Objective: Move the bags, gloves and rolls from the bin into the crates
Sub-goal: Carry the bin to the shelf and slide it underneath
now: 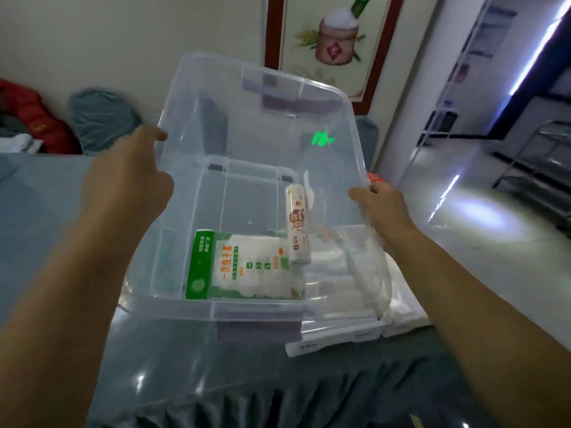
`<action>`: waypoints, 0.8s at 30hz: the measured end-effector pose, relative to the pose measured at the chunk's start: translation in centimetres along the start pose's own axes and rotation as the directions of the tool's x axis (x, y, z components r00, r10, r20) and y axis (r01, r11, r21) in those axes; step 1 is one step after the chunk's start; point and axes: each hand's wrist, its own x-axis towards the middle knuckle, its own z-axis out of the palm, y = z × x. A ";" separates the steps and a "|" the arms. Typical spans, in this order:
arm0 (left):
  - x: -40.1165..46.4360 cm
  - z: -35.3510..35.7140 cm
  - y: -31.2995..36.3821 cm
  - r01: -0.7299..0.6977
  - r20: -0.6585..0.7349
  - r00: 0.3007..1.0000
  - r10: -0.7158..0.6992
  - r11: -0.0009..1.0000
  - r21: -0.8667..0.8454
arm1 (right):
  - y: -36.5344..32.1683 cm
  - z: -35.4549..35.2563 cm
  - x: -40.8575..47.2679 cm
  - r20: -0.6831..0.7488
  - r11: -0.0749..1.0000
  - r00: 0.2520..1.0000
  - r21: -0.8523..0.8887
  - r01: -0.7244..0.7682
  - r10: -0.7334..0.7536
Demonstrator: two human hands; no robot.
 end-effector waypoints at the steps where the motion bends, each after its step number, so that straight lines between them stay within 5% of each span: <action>1: -0.5 0.4 2.0 -0.022 0.004 1.000 0.022 1.000 -0.001 | 0.2 -2.4 -0.5 -0.033 1.000 0.999 0.027 0.005 -0.004; 14: -13.1 13.8 32.5 -0.258 0.185 0.924 0.334 0.903 -0.344 | 11.4 -38.2 -9.9 -0.460 0.982 0.872 -0.006 -0.190 0.166; 24: -24.7 23.6 51.1 -0.386 0.347 0.755 0.556 0.805 -0.450 | 20.1 -57.5 -18.1 -0.666 0.922 0.679 0.031 -0.386 0.307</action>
